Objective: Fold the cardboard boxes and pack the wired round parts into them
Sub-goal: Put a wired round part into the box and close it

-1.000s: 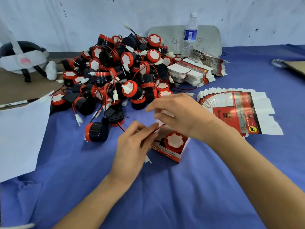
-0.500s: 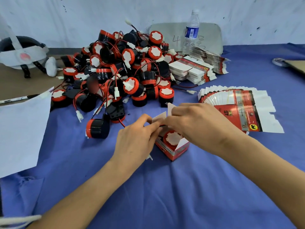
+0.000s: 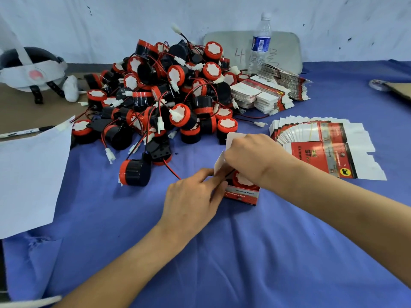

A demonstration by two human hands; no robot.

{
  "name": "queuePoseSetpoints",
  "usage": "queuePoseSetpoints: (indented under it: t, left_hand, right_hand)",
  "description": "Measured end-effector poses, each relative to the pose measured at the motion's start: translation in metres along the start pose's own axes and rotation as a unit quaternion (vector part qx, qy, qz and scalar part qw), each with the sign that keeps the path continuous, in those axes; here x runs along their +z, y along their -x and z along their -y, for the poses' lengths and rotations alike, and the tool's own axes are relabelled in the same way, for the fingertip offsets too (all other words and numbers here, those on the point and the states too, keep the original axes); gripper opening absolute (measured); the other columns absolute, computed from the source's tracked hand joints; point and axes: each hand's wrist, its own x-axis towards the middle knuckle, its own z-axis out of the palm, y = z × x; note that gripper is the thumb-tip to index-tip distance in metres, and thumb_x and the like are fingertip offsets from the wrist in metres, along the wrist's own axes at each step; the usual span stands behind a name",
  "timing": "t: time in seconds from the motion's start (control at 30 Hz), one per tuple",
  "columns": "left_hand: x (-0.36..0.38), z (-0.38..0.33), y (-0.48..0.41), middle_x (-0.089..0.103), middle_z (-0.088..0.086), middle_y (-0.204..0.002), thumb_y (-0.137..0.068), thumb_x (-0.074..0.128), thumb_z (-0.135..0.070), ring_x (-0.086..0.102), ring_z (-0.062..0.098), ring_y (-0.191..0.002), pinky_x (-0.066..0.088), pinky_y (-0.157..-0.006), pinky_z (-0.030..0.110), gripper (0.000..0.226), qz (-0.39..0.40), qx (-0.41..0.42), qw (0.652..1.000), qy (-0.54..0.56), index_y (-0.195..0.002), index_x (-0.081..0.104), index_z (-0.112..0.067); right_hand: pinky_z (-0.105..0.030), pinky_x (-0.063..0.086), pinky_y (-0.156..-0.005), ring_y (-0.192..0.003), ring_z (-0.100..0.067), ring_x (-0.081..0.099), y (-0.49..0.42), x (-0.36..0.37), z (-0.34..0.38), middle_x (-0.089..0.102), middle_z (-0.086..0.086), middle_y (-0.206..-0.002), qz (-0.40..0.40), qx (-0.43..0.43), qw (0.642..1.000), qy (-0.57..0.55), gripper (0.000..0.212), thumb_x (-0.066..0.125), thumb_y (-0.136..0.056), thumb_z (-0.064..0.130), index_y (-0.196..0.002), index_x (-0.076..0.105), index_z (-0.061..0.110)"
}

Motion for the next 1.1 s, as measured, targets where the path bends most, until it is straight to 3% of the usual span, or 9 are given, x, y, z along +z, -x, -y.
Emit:
queuePoseSetpoints:
  t: [0.1,0.27,0.37,0.5,0.63,0.73,0.83,0.97,1.1]
  left_hand:
    - [-0.002,0.002,-0.001,0.069,-0.006,-0.079,-0.085,0.059,-0.033,0.056,0.023,-0.044,0.027,-0.041,0.021,0.023,0.004,0.006,0.999,-0.034,-0.095,0.077,-0.022]
    - [-0.002,0.007,0.006,0.073,-0.002,-0.083,-0.092,0.045,-0.028,0.065,0.023,-0.06,0.049,-0.041,0.031,0.036,0.005,0.035,0.999,0.012,-0.109,0.073,-0.014]
    - [0.001,0.005,0.006,0.073,0.001,-0.083,-0.092,0.042,-0.028,0.066,0.025,-0.064,0.052,-0.045,0.035,0.039,0.004,0.024,1.0,0.003,-0.108,0.073,-0.011]
    - [0.005,-0.002,0.005,0.071,0.007,-0.083,-0.093,0.058,-0.013,0.066,0.032,-0.068,0.052,-0.05,0.04,0.027,0.027,-0.007,1.0,0.003,-0.117,0.068,-0.007]
    - [0.006,-0.004,0.003,0.068,0.002,-0.1,-0.101,0.043,-0.021,0.062,0.032,-0.085,0.047,-0.065,0.039,0.031,0.087,-0.07,0.994,-0.006,-0.128,0.058,-0.019]
    - [0.0,-0.006,-0.008,0.063,-0.002,-0.097,-0.098,0.037,-0.027,0.06,0.029,-0.085,0.03,-0.053,0.031,0.028,0.159,-0.071,0.978,-0.117,-0.121,0.053,-0.027]
    - [-0.009,-0.013,-0.021,0.045,-0.002,-0.07,-0.092,0.042,-0.03,0.045,0.028,-0.065,0.013,-0.047,0.029,0.02,0.221,-0.054,0.957,-0.178,-0.102,0.057,-0.021]
    - [-0.01,-0.012,-0.035,0.031,-0.003,-0.065,-0.089,0.047,-0.028,0.026,0.017,-0.052,0.014,-0.047,0.028,0.01,0.262,-0.081,0.944,-0.182,-0.084,0.051,-0.02]
    - [-0.005,-0.014,-0.035,0.036,-0.005,-0.079,-0.088,0.047,-0.03,0.037,0.023,-0.066,0.015,-0.048,0.027,0.01,0.276,-0.085,0.944,-0.159,-0.084,0.043,-0.022]
  right_hand:
    - [-0.029,0.031,-0.06,-0.081,-0.024,0.043,0.0,0.006,-0.004,0.03,0.001,-0.092,-0.02,-0.014,0.999,-0.036,0.028,0.056,-0.084,0.01,-0.074,0.054,0.036]
    - [-0.03,0.031,-0.061,-0.074,-0.02,0.029,0.0,0.021,-0.008,0.013,0.007,-0.069,-0.07,-0.006,0.997,-0.018,0.029,0.058,-0.083,0.009,-0.107,0.064,0.025]
    - [-0.03,0.034,-0.062,-0.072,-0.021,0.033,-0.003,0.026,-0.009,0.017,0.005,-0.071,-0.084,-0.008,0.996,-0.013,0.026,0.055,-0.085,0.007,-0.107,0.063,0.019]
    - [-0.03,0.032,-0.059,-0.079,-0.027,0.052,-0.007,0.032,-0.007,0.046,0.002,-0.082,-0.097,0.012,0.995,-0.016,0.021,0.054,-0.086,0.01,-0.104,0.064,0.015]
    - [-0.029,0.024,-0.053,-0.067,-0.023,0.037,-0.005,0.034,-0.008,0.028,0.008,-0.067,-0.155,0.024,0.985,-0.076,0.023,0.059,-0.08,0.008,-0.096,0.069,0.022]
    - [-0.029,0.026,-0.055,-0.082,-0.03,0.056,-0.003,0.036,-0.003,0.058,0.0,-0.088,-0.149,0.059,0.985,-0.072,0.016,0.057,-0.084,0.014,-0.097,0.064,0.019]
    - [-0.03,0.029,-0.061,-0.086,-0.029,0.058,-0.006,0.035,0.0,0.063,-0.003,-0.097,-0.154,0.071,0.98,-0.104,0.011,0.056,-0.083,0.015,-0.088,0.05,0.023]
    - [-0.035,0.048,-0.078,-0.098,-0.027,0.059,-0.015,0.035,0.002,0.064,-0.004,-0.107,-0.125,0.07,0.977,-0.156,0.019,0.047,-0.095,0.021,-0.105,0.062,0.017]
    - [-0.036,0.052,-0.076,-0.09,-0.029,0.059,-0.011,0.037,0.0,0.065,-0.013,-0.103,-0.086,0.08,0.97,-0.214,0.03,0.04,-0.099,0.023,-0.108,0.067,0.013]
